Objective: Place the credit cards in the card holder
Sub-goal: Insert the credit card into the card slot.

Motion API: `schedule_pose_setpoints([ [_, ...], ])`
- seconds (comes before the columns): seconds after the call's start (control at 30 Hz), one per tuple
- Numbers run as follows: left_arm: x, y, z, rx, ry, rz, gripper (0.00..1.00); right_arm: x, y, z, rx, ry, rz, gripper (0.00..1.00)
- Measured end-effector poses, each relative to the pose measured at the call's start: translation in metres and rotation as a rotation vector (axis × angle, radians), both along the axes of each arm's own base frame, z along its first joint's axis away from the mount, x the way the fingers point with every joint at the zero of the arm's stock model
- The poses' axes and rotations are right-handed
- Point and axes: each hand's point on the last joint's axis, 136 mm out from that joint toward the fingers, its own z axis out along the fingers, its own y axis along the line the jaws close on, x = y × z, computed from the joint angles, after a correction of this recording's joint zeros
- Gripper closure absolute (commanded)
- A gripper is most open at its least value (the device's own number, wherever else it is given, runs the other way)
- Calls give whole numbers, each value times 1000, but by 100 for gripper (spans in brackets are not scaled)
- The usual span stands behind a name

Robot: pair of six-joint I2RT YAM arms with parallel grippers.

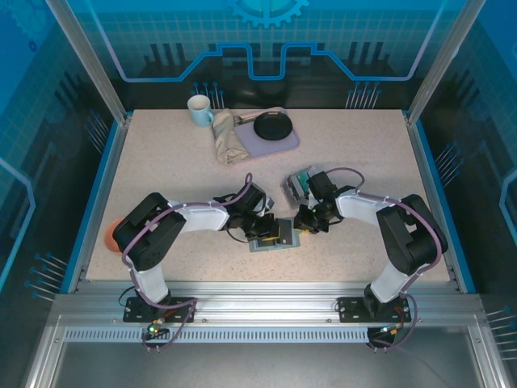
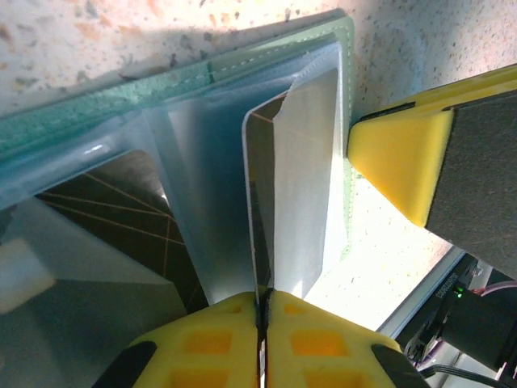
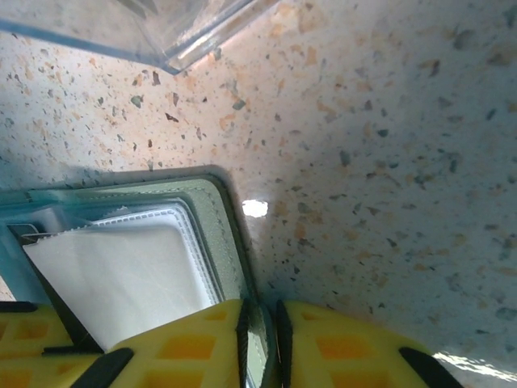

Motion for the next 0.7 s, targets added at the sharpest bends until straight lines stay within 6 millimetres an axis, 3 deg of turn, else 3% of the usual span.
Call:
schedule_pose_setpoints([
  [0.43,2,-7,1,-36,40,70,91,-1,2,0,22,-1,-16,86],
  [0.57,2,-7,0,-36,51,80,86,0,2,0,22,-2,-17,85],
  [0.7,2,-7,0,-30,43,75,72,0,2,0,19,-2,-17,82],
])
